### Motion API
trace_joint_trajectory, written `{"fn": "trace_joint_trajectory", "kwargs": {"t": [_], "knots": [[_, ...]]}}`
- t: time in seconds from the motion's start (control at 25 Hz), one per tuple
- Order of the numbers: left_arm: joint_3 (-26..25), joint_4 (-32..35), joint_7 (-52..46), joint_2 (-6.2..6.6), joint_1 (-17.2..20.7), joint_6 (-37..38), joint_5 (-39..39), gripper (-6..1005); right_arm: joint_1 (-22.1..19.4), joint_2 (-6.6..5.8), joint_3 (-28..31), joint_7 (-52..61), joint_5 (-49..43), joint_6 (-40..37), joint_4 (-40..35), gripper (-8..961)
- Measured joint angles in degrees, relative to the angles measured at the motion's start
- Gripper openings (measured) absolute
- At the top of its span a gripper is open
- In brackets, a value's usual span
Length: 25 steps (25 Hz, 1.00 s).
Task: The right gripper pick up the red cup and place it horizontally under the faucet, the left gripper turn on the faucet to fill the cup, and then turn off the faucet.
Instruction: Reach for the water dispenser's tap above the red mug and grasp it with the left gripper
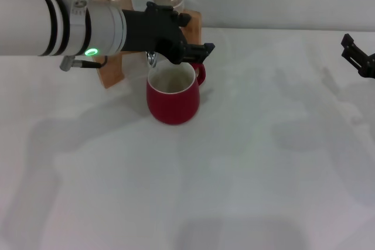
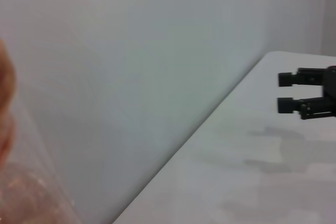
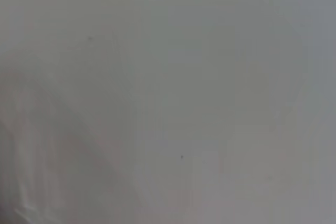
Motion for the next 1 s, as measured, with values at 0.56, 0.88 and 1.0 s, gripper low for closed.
{"fn": "trace_joint_trajectory", "kwargs": {"t": [0.56,0.88,1.0], "knots": [[3.38,-3.31,0.65,0.0,-1.86,2.42,0.38,757,0.25,0.0,-0.16,0.38,0.0,0.11,0.06,858],[3.51,-0.26,0.73,0.0,0.52,2.59,0.02,756,-0.06,0.0,-0.16,0.39,0.0,0.22,-0.03,858],[3.54,0.4,0.73,-0.01,1.24,2.6,-0.04,756,-0.06,0.0,-0.16,0.43,0.0,0.22,-0.03,857]]}}
